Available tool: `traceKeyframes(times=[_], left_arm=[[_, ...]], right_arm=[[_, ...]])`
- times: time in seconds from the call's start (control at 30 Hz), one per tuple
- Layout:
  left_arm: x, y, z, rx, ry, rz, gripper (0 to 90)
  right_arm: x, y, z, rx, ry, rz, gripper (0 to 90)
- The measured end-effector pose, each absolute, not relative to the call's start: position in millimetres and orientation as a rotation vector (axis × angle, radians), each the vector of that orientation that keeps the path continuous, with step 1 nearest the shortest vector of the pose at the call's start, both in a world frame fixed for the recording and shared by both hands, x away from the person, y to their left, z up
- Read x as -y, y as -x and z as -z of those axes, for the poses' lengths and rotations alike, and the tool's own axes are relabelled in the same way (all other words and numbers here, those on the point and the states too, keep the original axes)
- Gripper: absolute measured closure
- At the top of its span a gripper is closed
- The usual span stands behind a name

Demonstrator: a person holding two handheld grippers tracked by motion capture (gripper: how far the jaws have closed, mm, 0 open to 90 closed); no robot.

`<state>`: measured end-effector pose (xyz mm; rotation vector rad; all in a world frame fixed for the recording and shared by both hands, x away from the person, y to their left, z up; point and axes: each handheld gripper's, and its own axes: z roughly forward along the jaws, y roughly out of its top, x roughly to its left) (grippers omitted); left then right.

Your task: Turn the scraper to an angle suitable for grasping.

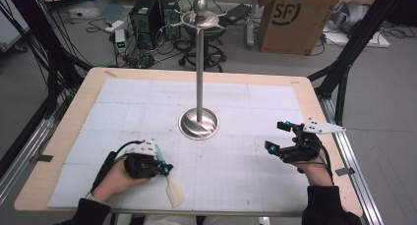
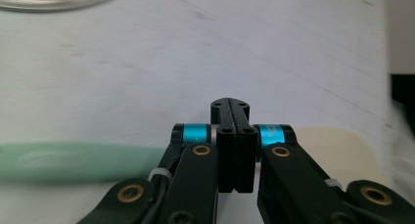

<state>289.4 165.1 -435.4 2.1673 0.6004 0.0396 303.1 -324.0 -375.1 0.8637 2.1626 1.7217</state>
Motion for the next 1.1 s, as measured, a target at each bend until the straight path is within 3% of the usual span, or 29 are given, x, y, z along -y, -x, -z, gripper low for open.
traceKeyframes(times=[0.13, 0.33, 0.63, 1.1], left_arm=[[-202, -303, 436, -0.791, -2.132, -0.163, 90.0], [-215, -311, 445, -0.887, -2.106, -0.182, 90.0], [-188, -314, 448, -0.878, -2.086, -0.209, 90.0], [-125, -316, 449, -0.729, -2.120, -0.107, 90.0]], right_arm=[[324, -303, 376, -2.169, -0.863, -1.718, 2.4], [323, -303, 376, -2.174, -0.868, -1.716, 2.4], [321, -306, 377, -2.179, -0.870, -1.711, 2.4], [322, -307, 377, -2.184, -0.878, -1.711, 2.4]])
